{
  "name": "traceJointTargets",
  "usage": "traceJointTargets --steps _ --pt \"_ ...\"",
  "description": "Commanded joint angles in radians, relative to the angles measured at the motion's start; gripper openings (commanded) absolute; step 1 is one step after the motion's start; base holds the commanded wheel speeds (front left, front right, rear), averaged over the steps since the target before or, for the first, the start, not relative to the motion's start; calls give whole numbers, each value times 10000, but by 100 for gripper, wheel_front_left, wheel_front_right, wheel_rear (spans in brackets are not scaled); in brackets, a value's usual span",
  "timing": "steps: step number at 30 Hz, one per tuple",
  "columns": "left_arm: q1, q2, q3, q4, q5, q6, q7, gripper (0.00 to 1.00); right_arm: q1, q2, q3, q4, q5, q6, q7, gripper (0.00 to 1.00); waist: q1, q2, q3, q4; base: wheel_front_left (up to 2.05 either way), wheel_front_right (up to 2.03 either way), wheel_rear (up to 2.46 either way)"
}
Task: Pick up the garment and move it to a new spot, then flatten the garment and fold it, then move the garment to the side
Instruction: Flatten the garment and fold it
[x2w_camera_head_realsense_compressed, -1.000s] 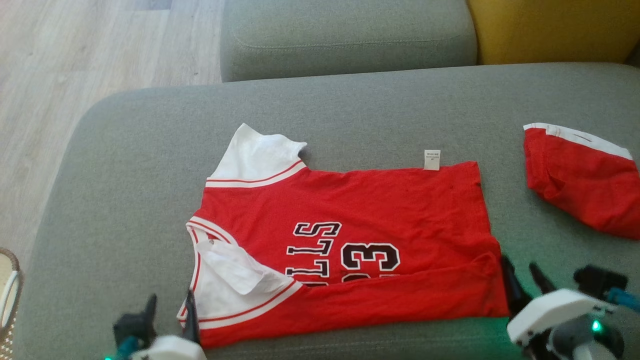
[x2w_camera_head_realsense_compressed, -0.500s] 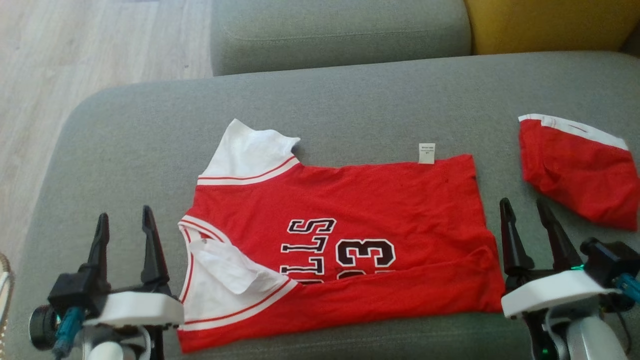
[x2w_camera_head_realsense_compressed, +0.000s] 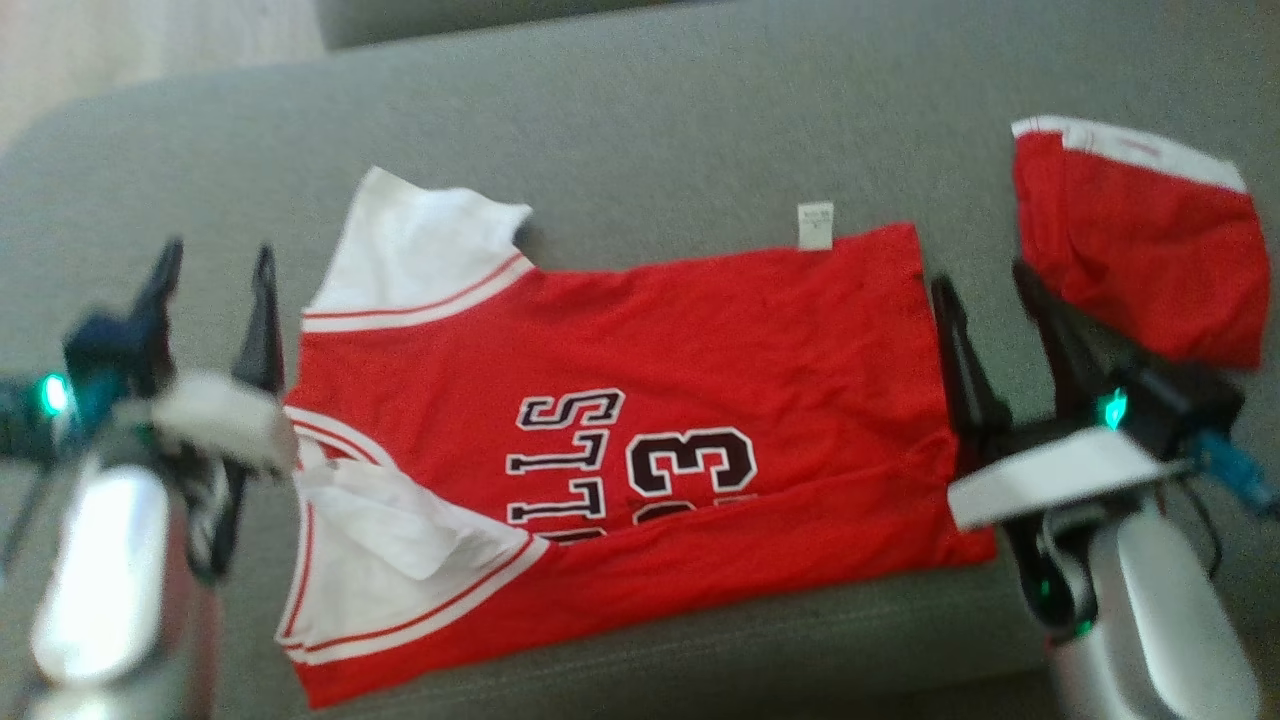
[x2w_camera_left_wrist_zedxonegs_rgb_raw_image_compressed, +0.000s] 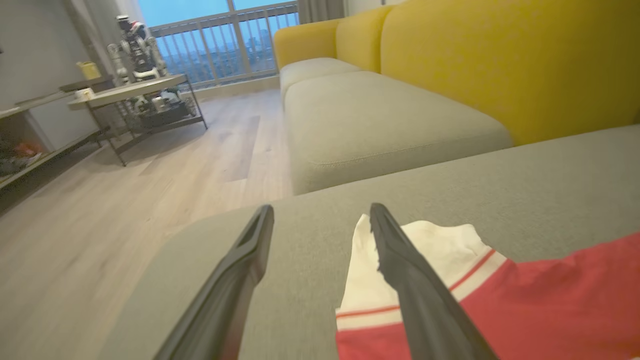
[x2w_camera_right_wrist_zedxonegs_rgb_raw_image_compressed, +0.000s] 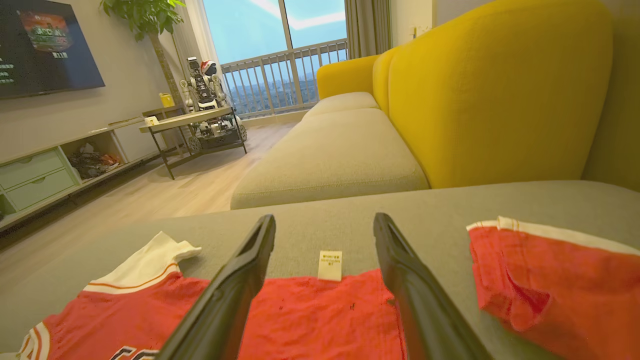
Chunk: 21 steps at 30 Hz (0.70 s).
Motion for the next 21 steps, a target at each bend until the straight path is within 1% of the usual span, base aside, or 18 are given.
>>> traceJointTargets --steps 1,3,6,9,12,16,21 --pt "-1034 571 129 58 110 -236 443 100 -672 -70 260 -389 -108 -4 70 100 -3 0 883 -537 0 0 0" --pt "-1872 1014 -141 551 194 -479 925 100 -1085 -70 295 -368 -134 -4 178 100 -3 0 1257 -747 0 0 0" --pt "-2975 1568 -483 1281 129 -664 1579 100 -1659 -70 455 -358 -51 -4 217 100 -3 0 1828 -1080 0 0 0" --pt "-3855 1946 -928 2027 -112 -737 2285 100 -2057 -70 483 -300 158 -4 105 100 -3 0 2247 -1296 0 0 0" --pt "-4567 2256 -1436 2681 -684 -754 2859 100 -2286 -70 602 -291 424 -4 -20 100 -3 0 2624 -1477 0 0 0" --pt "-5320 2809 -2154 3332 -1346 -758 2968 100 -2418 -70 769 -209 947 -4 -241 100 -3 0 3040 -1690 0 0 0" --pt "-5947 3267 -2530 4272 -1730 -759 2989 100 -2473 -70 960 30 1416 -4 -527 100 -3 0 3276 -1929 0 0 0"
